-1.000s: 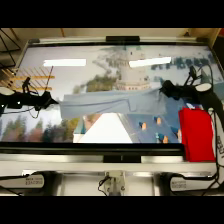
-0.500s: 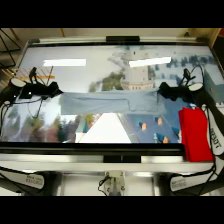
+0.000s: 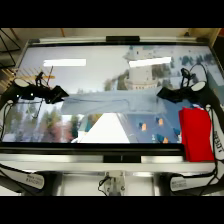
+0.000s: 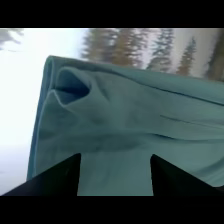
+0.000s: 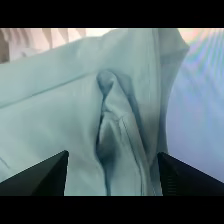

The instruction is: Fold the shirts.

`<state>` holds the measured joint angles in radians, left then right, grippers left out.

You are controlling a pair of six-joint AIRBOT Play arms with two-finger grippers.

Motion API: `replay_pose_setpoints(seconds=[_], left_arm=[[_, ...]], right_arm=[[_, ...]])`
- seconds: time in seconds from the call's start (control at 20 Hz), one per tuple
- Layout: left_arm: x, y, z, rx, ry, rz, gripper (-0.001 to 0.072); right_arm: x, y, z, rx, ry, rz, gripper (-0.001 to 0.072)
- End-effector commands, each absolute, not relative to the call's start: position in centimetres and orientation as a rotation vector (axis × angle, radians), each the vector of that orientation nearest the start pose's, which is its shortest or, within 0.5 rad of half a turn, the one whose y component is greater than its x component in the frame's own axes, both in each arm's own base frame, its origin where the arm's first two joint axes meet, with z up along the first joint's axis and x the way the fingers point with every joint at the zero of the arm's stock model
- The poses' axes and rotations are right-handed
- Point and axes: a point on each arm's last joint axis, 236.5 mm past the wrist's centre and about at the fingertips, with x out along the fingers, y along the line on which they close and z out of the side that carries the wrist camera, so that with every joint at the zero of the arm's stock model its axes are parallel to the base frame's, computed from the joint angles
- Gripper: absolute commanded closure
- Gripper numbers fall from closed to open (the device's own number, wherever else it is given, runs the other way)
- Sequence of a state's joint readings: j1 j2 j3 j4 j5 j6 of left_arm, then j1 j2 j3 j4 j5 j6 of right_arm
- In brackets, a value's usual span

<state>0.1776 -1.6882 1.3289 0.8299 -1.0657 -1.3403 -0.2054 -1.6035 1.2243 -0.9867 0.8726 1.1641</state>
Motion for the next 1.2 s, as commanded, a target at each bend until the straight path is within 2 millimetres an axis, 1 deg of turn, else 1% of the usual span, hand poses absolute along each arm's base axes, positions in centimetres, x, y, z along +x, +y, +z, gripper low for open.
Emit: replay_pose_setpoints(seconds=[0.0, 0.2, 0.25, 0.4, 0.45, 0.5, 0.55, 0.6, 0.65, 0.7, 0.75, 0.8, 0.85, 0.95, 1.0, 1.05, 1.1, 1.15], left_arm=[[46.2, -6.9, -2.5, -0.649, 1.242, -0.333, 0.017], [46.0, -8.0, 2.1, -0.596, 1.155, -0.372, 0.0171], [45.9, -8.3, 3.1, -0.583, 1.134, -0.382, 0.0171], [45.5, -9.3, 5.5, -0.552, 1.092, -0.41, 0.0171], [45.3, -9.7, 5.9, -0.543, 1.085, -0.421, 0.0171], [45.2, -10.2, 6.2, -0.539, 1.082, -0.43, 0.0171], [45.1, -10.7, 6.4, -0.534, 1.082, -0.441, 0.0171], [45.0, -11.3, 6.4, -0.529, 1.085, -0.452, 0.0183], [44.8, -11.9, 6.4, -0.523, 1.088, -0.464, 0.0286], [44.7, -12.7, 6.4, -0.514, 1.091, -0.479, 0.0426], [44.8, -13.7, 6.4, -0.502, 1.083, -0.491, 0.0521], [44.8, -15.3, 6.2, -0.492, 1.072, -0.508, 0.0634], [44.7, -17.6, 5.7, -0.489, 1.075, -0.538, 0.0678], [42.8, -23.8, 2.9, -0.479, 1.154, -0.632, 0.0678], [41.6, -26.9, 0.9, -0.467, 1.203, -0.672, 0.0678], [40.8, -29.6, -0.8, -0.465, 1.229, -0.694, 0.0678], [40.5, -32.1, -2.4, -0.486, 1.236, -0.702, 0.0678], [40.6, -34.0, -3.2, -0.531, 1.228, -0.697, 0.0678]], right_arm=[[45.7, 0.0, -7.4, 0.279, 1.195, 0.225, 0.0036], [45.9, 1.6, -9.9, 0.302, 1.232, 0.234, 0.0036], [46.0, 2.3, -10.3, 0.334, 1.237, 0.238, 0.0036], [46.1, 4.4, -10.9, 0.484, 1.255, 0.238, 0.0037], [45.9, 5.0, -11.0, 0.509, 1.27, 0.236, 0.0053], [45.7, 5.3, -11.0, 0.531, 1.284, 0.232, 0.0235], [45.4, 5.6, -10.9, 0.545, 1.297, 0.231, 0.0449], [45.3, 5.9, -10.6, 0.565, 1.305, 0.24, 0.0538], [45.2, 6.5, -9.8, 0.575, 1.316, 0.267, 0.0654], [45.1, 7.0, -8.4, 0.579, 1.321, 0.302, 0.0654], [45.2, 7.3, -6.7, 0.564, 1.314, 0.332, 0.0655], [45.3, 7.5, -4.5, 0.547, 1.293, 0.363, 0.0655], [45.4, 7.7, -2.1, 0.528, 1.266, 0.389, 0.0655], [45.0, 8.3, 2.9, 0.513, 1.208, 0.416, 0.0655], [44.3, 8.4, 5.2, 0.516, 1.186, 0.418, 0.0655], [43.4, 8.6, 7.2, 0.509, 1.171, 0.423, 0.0655], [42.2, 8.8, 9.0, 0.497, 1.162, 0.429, 0.0655], [41.0, 8.9, 10.5, 0.485, 1.156, 0.436, 0.0655]])
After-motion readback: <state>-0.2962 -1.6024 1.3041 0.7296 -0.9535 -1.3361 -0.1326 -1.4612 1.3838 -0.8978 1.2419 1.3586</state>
